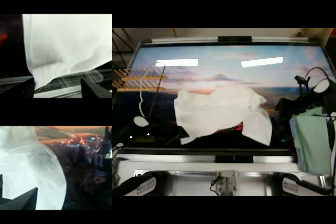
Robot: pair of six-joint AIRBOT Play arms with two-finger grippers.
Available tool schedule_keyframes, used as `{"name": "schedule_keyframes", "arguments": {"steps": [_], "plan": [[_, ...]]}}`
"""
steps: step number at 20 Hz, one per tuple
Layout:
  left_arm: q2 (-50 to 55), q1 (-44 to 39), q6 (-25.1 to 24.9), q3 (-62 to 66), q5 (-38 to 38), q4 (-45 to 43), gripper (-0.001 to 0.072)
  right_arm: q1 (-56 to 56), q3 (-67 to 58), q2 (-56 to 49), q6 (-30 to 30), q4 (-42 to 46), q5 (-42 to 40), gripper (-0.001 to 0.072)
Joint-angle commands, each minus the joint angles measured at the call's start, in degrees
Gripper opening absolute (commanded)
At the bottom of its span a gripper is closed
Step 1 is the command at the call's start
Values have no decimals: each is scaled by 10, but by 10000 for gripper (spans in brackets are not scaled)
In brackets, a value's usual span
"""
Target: Fold the shirts.
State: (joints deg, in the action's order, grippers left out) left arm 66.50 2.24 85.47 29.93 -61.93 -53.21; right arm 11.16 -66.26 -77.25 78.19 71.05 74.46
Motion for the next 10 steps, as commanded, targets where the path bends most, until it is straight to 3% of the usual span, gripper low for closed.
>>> {"name": "schedule_keyframes", "arguments": {"steps": [1,2,4,10], "plan": [[26,-16,6,-8,35,-7,386,-19,14,-1,-13,-2,-22,664],[25,-15,12,-8,35,-7,236,-33,28,-1,-26,0,-40,664],[25,-15,11,-2,28,-7,31,-67,52,-1,-52,1,-82,664],[7,-15,11,37,16,-7,31,-132,64,-43,-68,35,-206,663]]}}
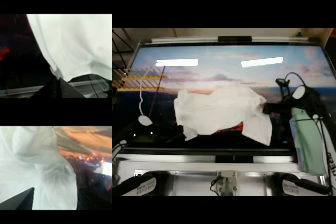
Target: Fold the shirts.
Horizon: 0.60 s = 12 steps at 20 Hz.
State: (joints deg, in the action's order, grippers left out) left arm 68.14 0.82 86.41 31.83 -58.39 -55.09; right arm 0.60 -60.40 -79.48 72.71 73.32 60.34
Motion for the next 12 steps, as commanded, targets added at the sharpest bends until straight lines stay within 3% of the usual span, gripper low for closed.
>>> {"name": "schedule_keyframes", "arguments": {"steps": [1,4,6,10,11,12], "plan": [[-13,-1,2,23,-24,11,31,-29,5,-33,-13,14,-73,663],[-24,-1,2,35,-41,11,31,-31,4,-49,-21,54,-75,661],[-31,-1,2,40,-40,11,32,-31,4,-51,-26,57,-75,480],[-31,-1,2,48,-38,12,32,-31,4,-87,-27,40,-71,485],[-31,-1,2,52,-38,12,31,-33,4,-94,-28,24,-66,413],[-31,0,2,57,-37,11,32,-33,4,-96,-27,20,-63,209]]}}
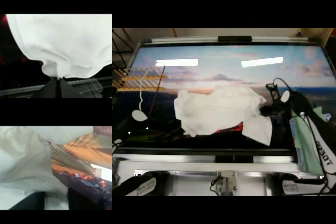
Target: Fold the shirts.
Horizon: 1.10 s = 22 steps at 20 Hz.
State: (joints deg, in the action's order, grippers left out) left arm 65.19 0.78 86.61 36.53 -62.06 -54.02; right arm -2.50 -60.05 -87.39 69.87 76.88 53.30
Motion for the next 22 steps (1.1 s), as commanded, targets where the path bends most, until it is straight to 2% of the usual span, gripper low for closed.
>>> {"name": "schedule_keyframes", "arguments": {"steps": [1,5,9,13,15,18,22], "plan": [[-2,0,0,17,-1,0,32,-4,0,-16,3,-16,8,85],[-11,0,-7,96,-17,-31,30,-3,-30,40,4,-17,15,73],[-80,2,-9,329,-74,-122,29,-3,-121,182,3,-12,24,73],[-165,14,-8,640,-12,-145,30,-3,-234,360,4,12,-32,73],[-204,16,12,736,31,-153,31,-3,-272,443,4,15,-80,73],[-267,16,33,765,43,-157,30,-3,-282,541,29,20,-104,73],[-299,18,73,764,-30,-250,31,-3,-282,589,92,68,-91,73]]}}
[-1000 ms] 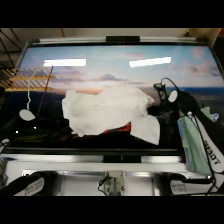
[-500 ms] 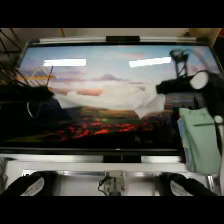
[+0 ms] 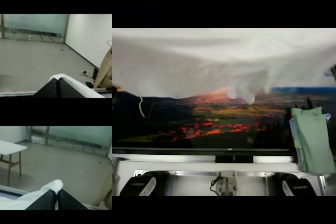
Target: Fold the shirts.
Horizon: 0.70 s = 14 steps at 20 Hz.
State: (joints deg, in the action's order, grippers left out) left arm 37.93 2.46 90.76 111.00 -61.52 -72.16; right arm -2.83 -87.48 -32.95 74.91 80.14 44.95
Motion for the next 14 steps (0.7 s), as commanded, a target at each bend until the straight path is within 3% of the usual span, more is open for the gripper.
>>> {"name": "schedule_keyframes", "arguments": {"steps": [1,4,8,11,14], "plan": [[-24,1,30,16,-62,-97,30,0,-8,43,54,59,-4,73],[-9,1,30,-45,-123,-151,31,0,-8,4,62,122,58,73],[49,0,5,-205,-113,-153,31,0,7,-118,70,173,180,73],[138,0,-27,-280,-29,-153,30,0,20,-249,105,173,159,73],[266,0,-26,-277,34,-153,31,0,20,-392,156,150,63,73]]}}
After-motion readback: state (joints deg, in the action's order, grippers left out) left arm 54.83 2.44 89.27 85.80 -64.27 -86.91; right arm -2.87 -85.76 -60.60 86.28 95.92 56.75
